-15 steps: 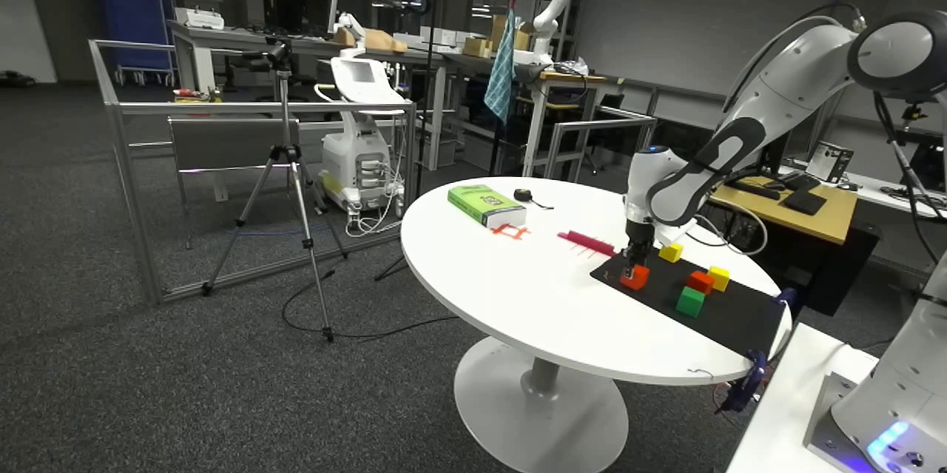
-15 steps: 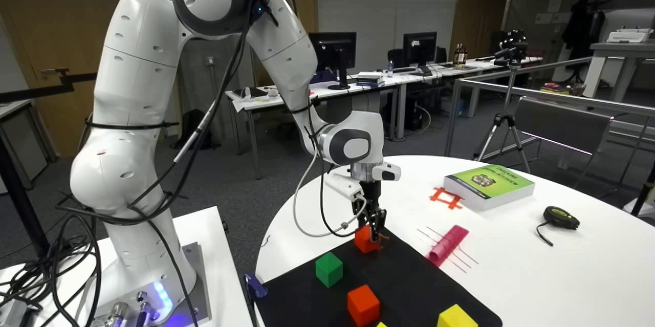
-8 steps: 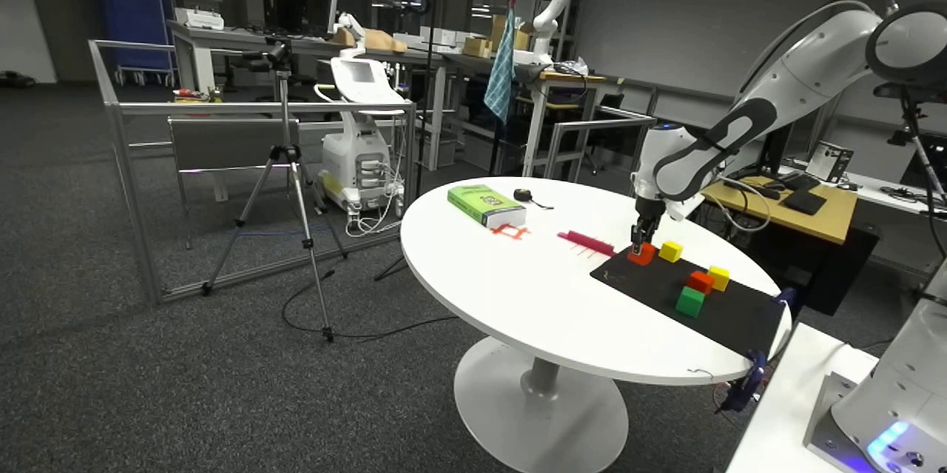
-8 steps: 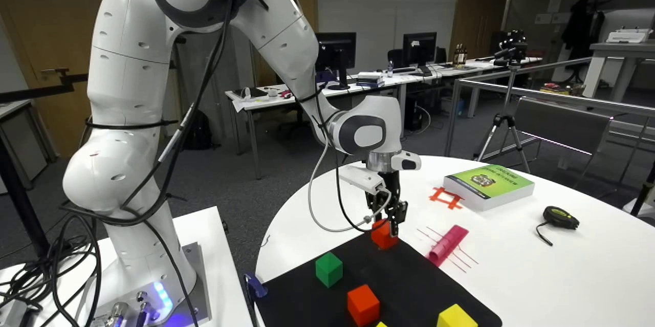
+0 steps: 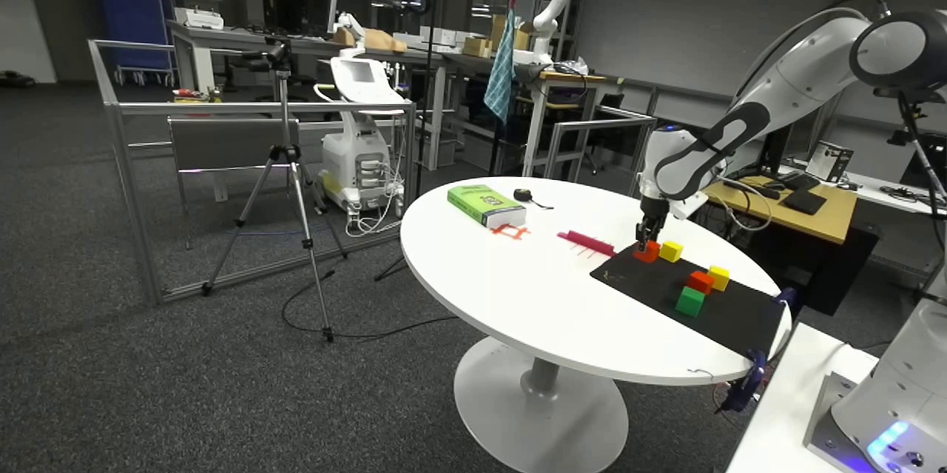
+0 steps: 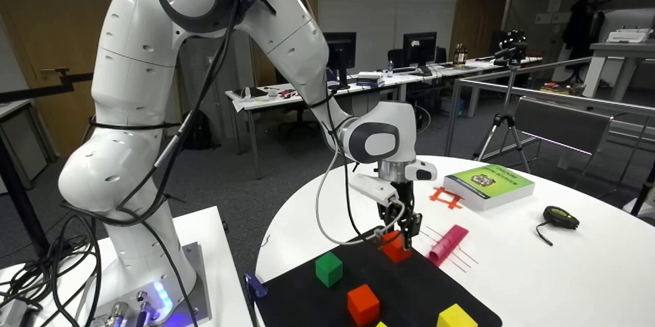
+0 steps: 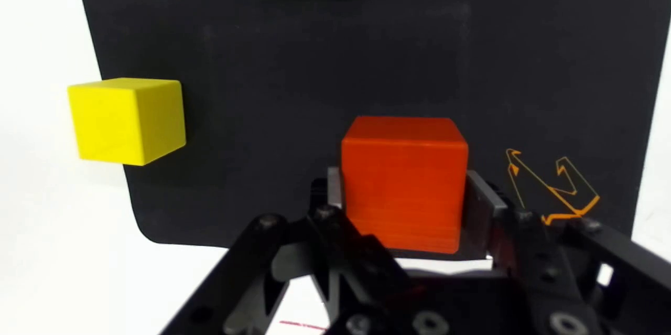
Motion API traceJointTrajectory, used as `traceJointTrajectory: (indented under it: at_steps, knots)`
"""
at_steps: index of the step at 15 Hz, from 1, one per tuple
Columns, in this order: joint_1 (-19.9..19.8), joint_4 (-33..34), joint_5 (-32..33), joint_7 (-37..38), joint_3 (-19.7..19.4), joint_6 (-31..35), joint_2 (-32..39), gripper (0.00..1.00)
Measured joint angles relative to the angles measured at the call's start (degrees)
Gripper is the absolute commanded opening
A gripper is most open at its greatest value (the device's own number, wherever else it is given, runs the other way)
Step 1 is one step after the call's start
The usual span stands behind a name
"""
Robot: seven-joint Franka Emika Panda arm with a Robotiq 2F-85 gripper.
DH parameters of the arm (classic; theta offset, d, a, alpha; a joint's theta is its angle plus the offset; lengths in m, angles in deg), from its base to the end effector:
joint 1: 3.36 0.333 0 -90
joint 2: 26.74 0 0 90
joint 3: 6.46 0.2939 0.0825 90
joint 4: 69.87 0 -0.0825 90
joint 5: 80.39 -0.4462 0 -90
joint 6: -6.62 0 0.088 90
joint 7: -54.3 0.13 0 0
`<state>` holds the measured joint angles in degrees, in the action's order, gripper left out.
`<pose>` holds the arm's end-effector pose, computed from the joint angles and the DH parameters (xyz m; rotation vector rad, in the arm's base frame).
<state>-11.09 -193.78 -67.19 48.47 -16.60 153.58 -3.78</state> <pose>0.5626 -0.1878 0.1168 2.9503 -0.0041 -0.0564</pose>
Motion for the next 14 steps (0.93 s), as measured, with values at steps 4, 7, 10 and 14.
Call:
traceJointTrajectory:
  at_steps: [4, 7, 10, 14]
  knots:
    - [-0.69, 0.8, 0.0, 0.0, -0.85, -0.39, 0.9, 0.33]
    - [-1.9, 1.24, 0.0, -0.96, -0.86, -0.4, 1.36, 0.33]
    - [-2.74, 1.66, 0.0, -2.81, -0.78, -0.25, 2.16, 0.33]
    - [-2.92, 2.38, 0.0, -5.41, -0.35, -0.02, 3.69, 0.33]
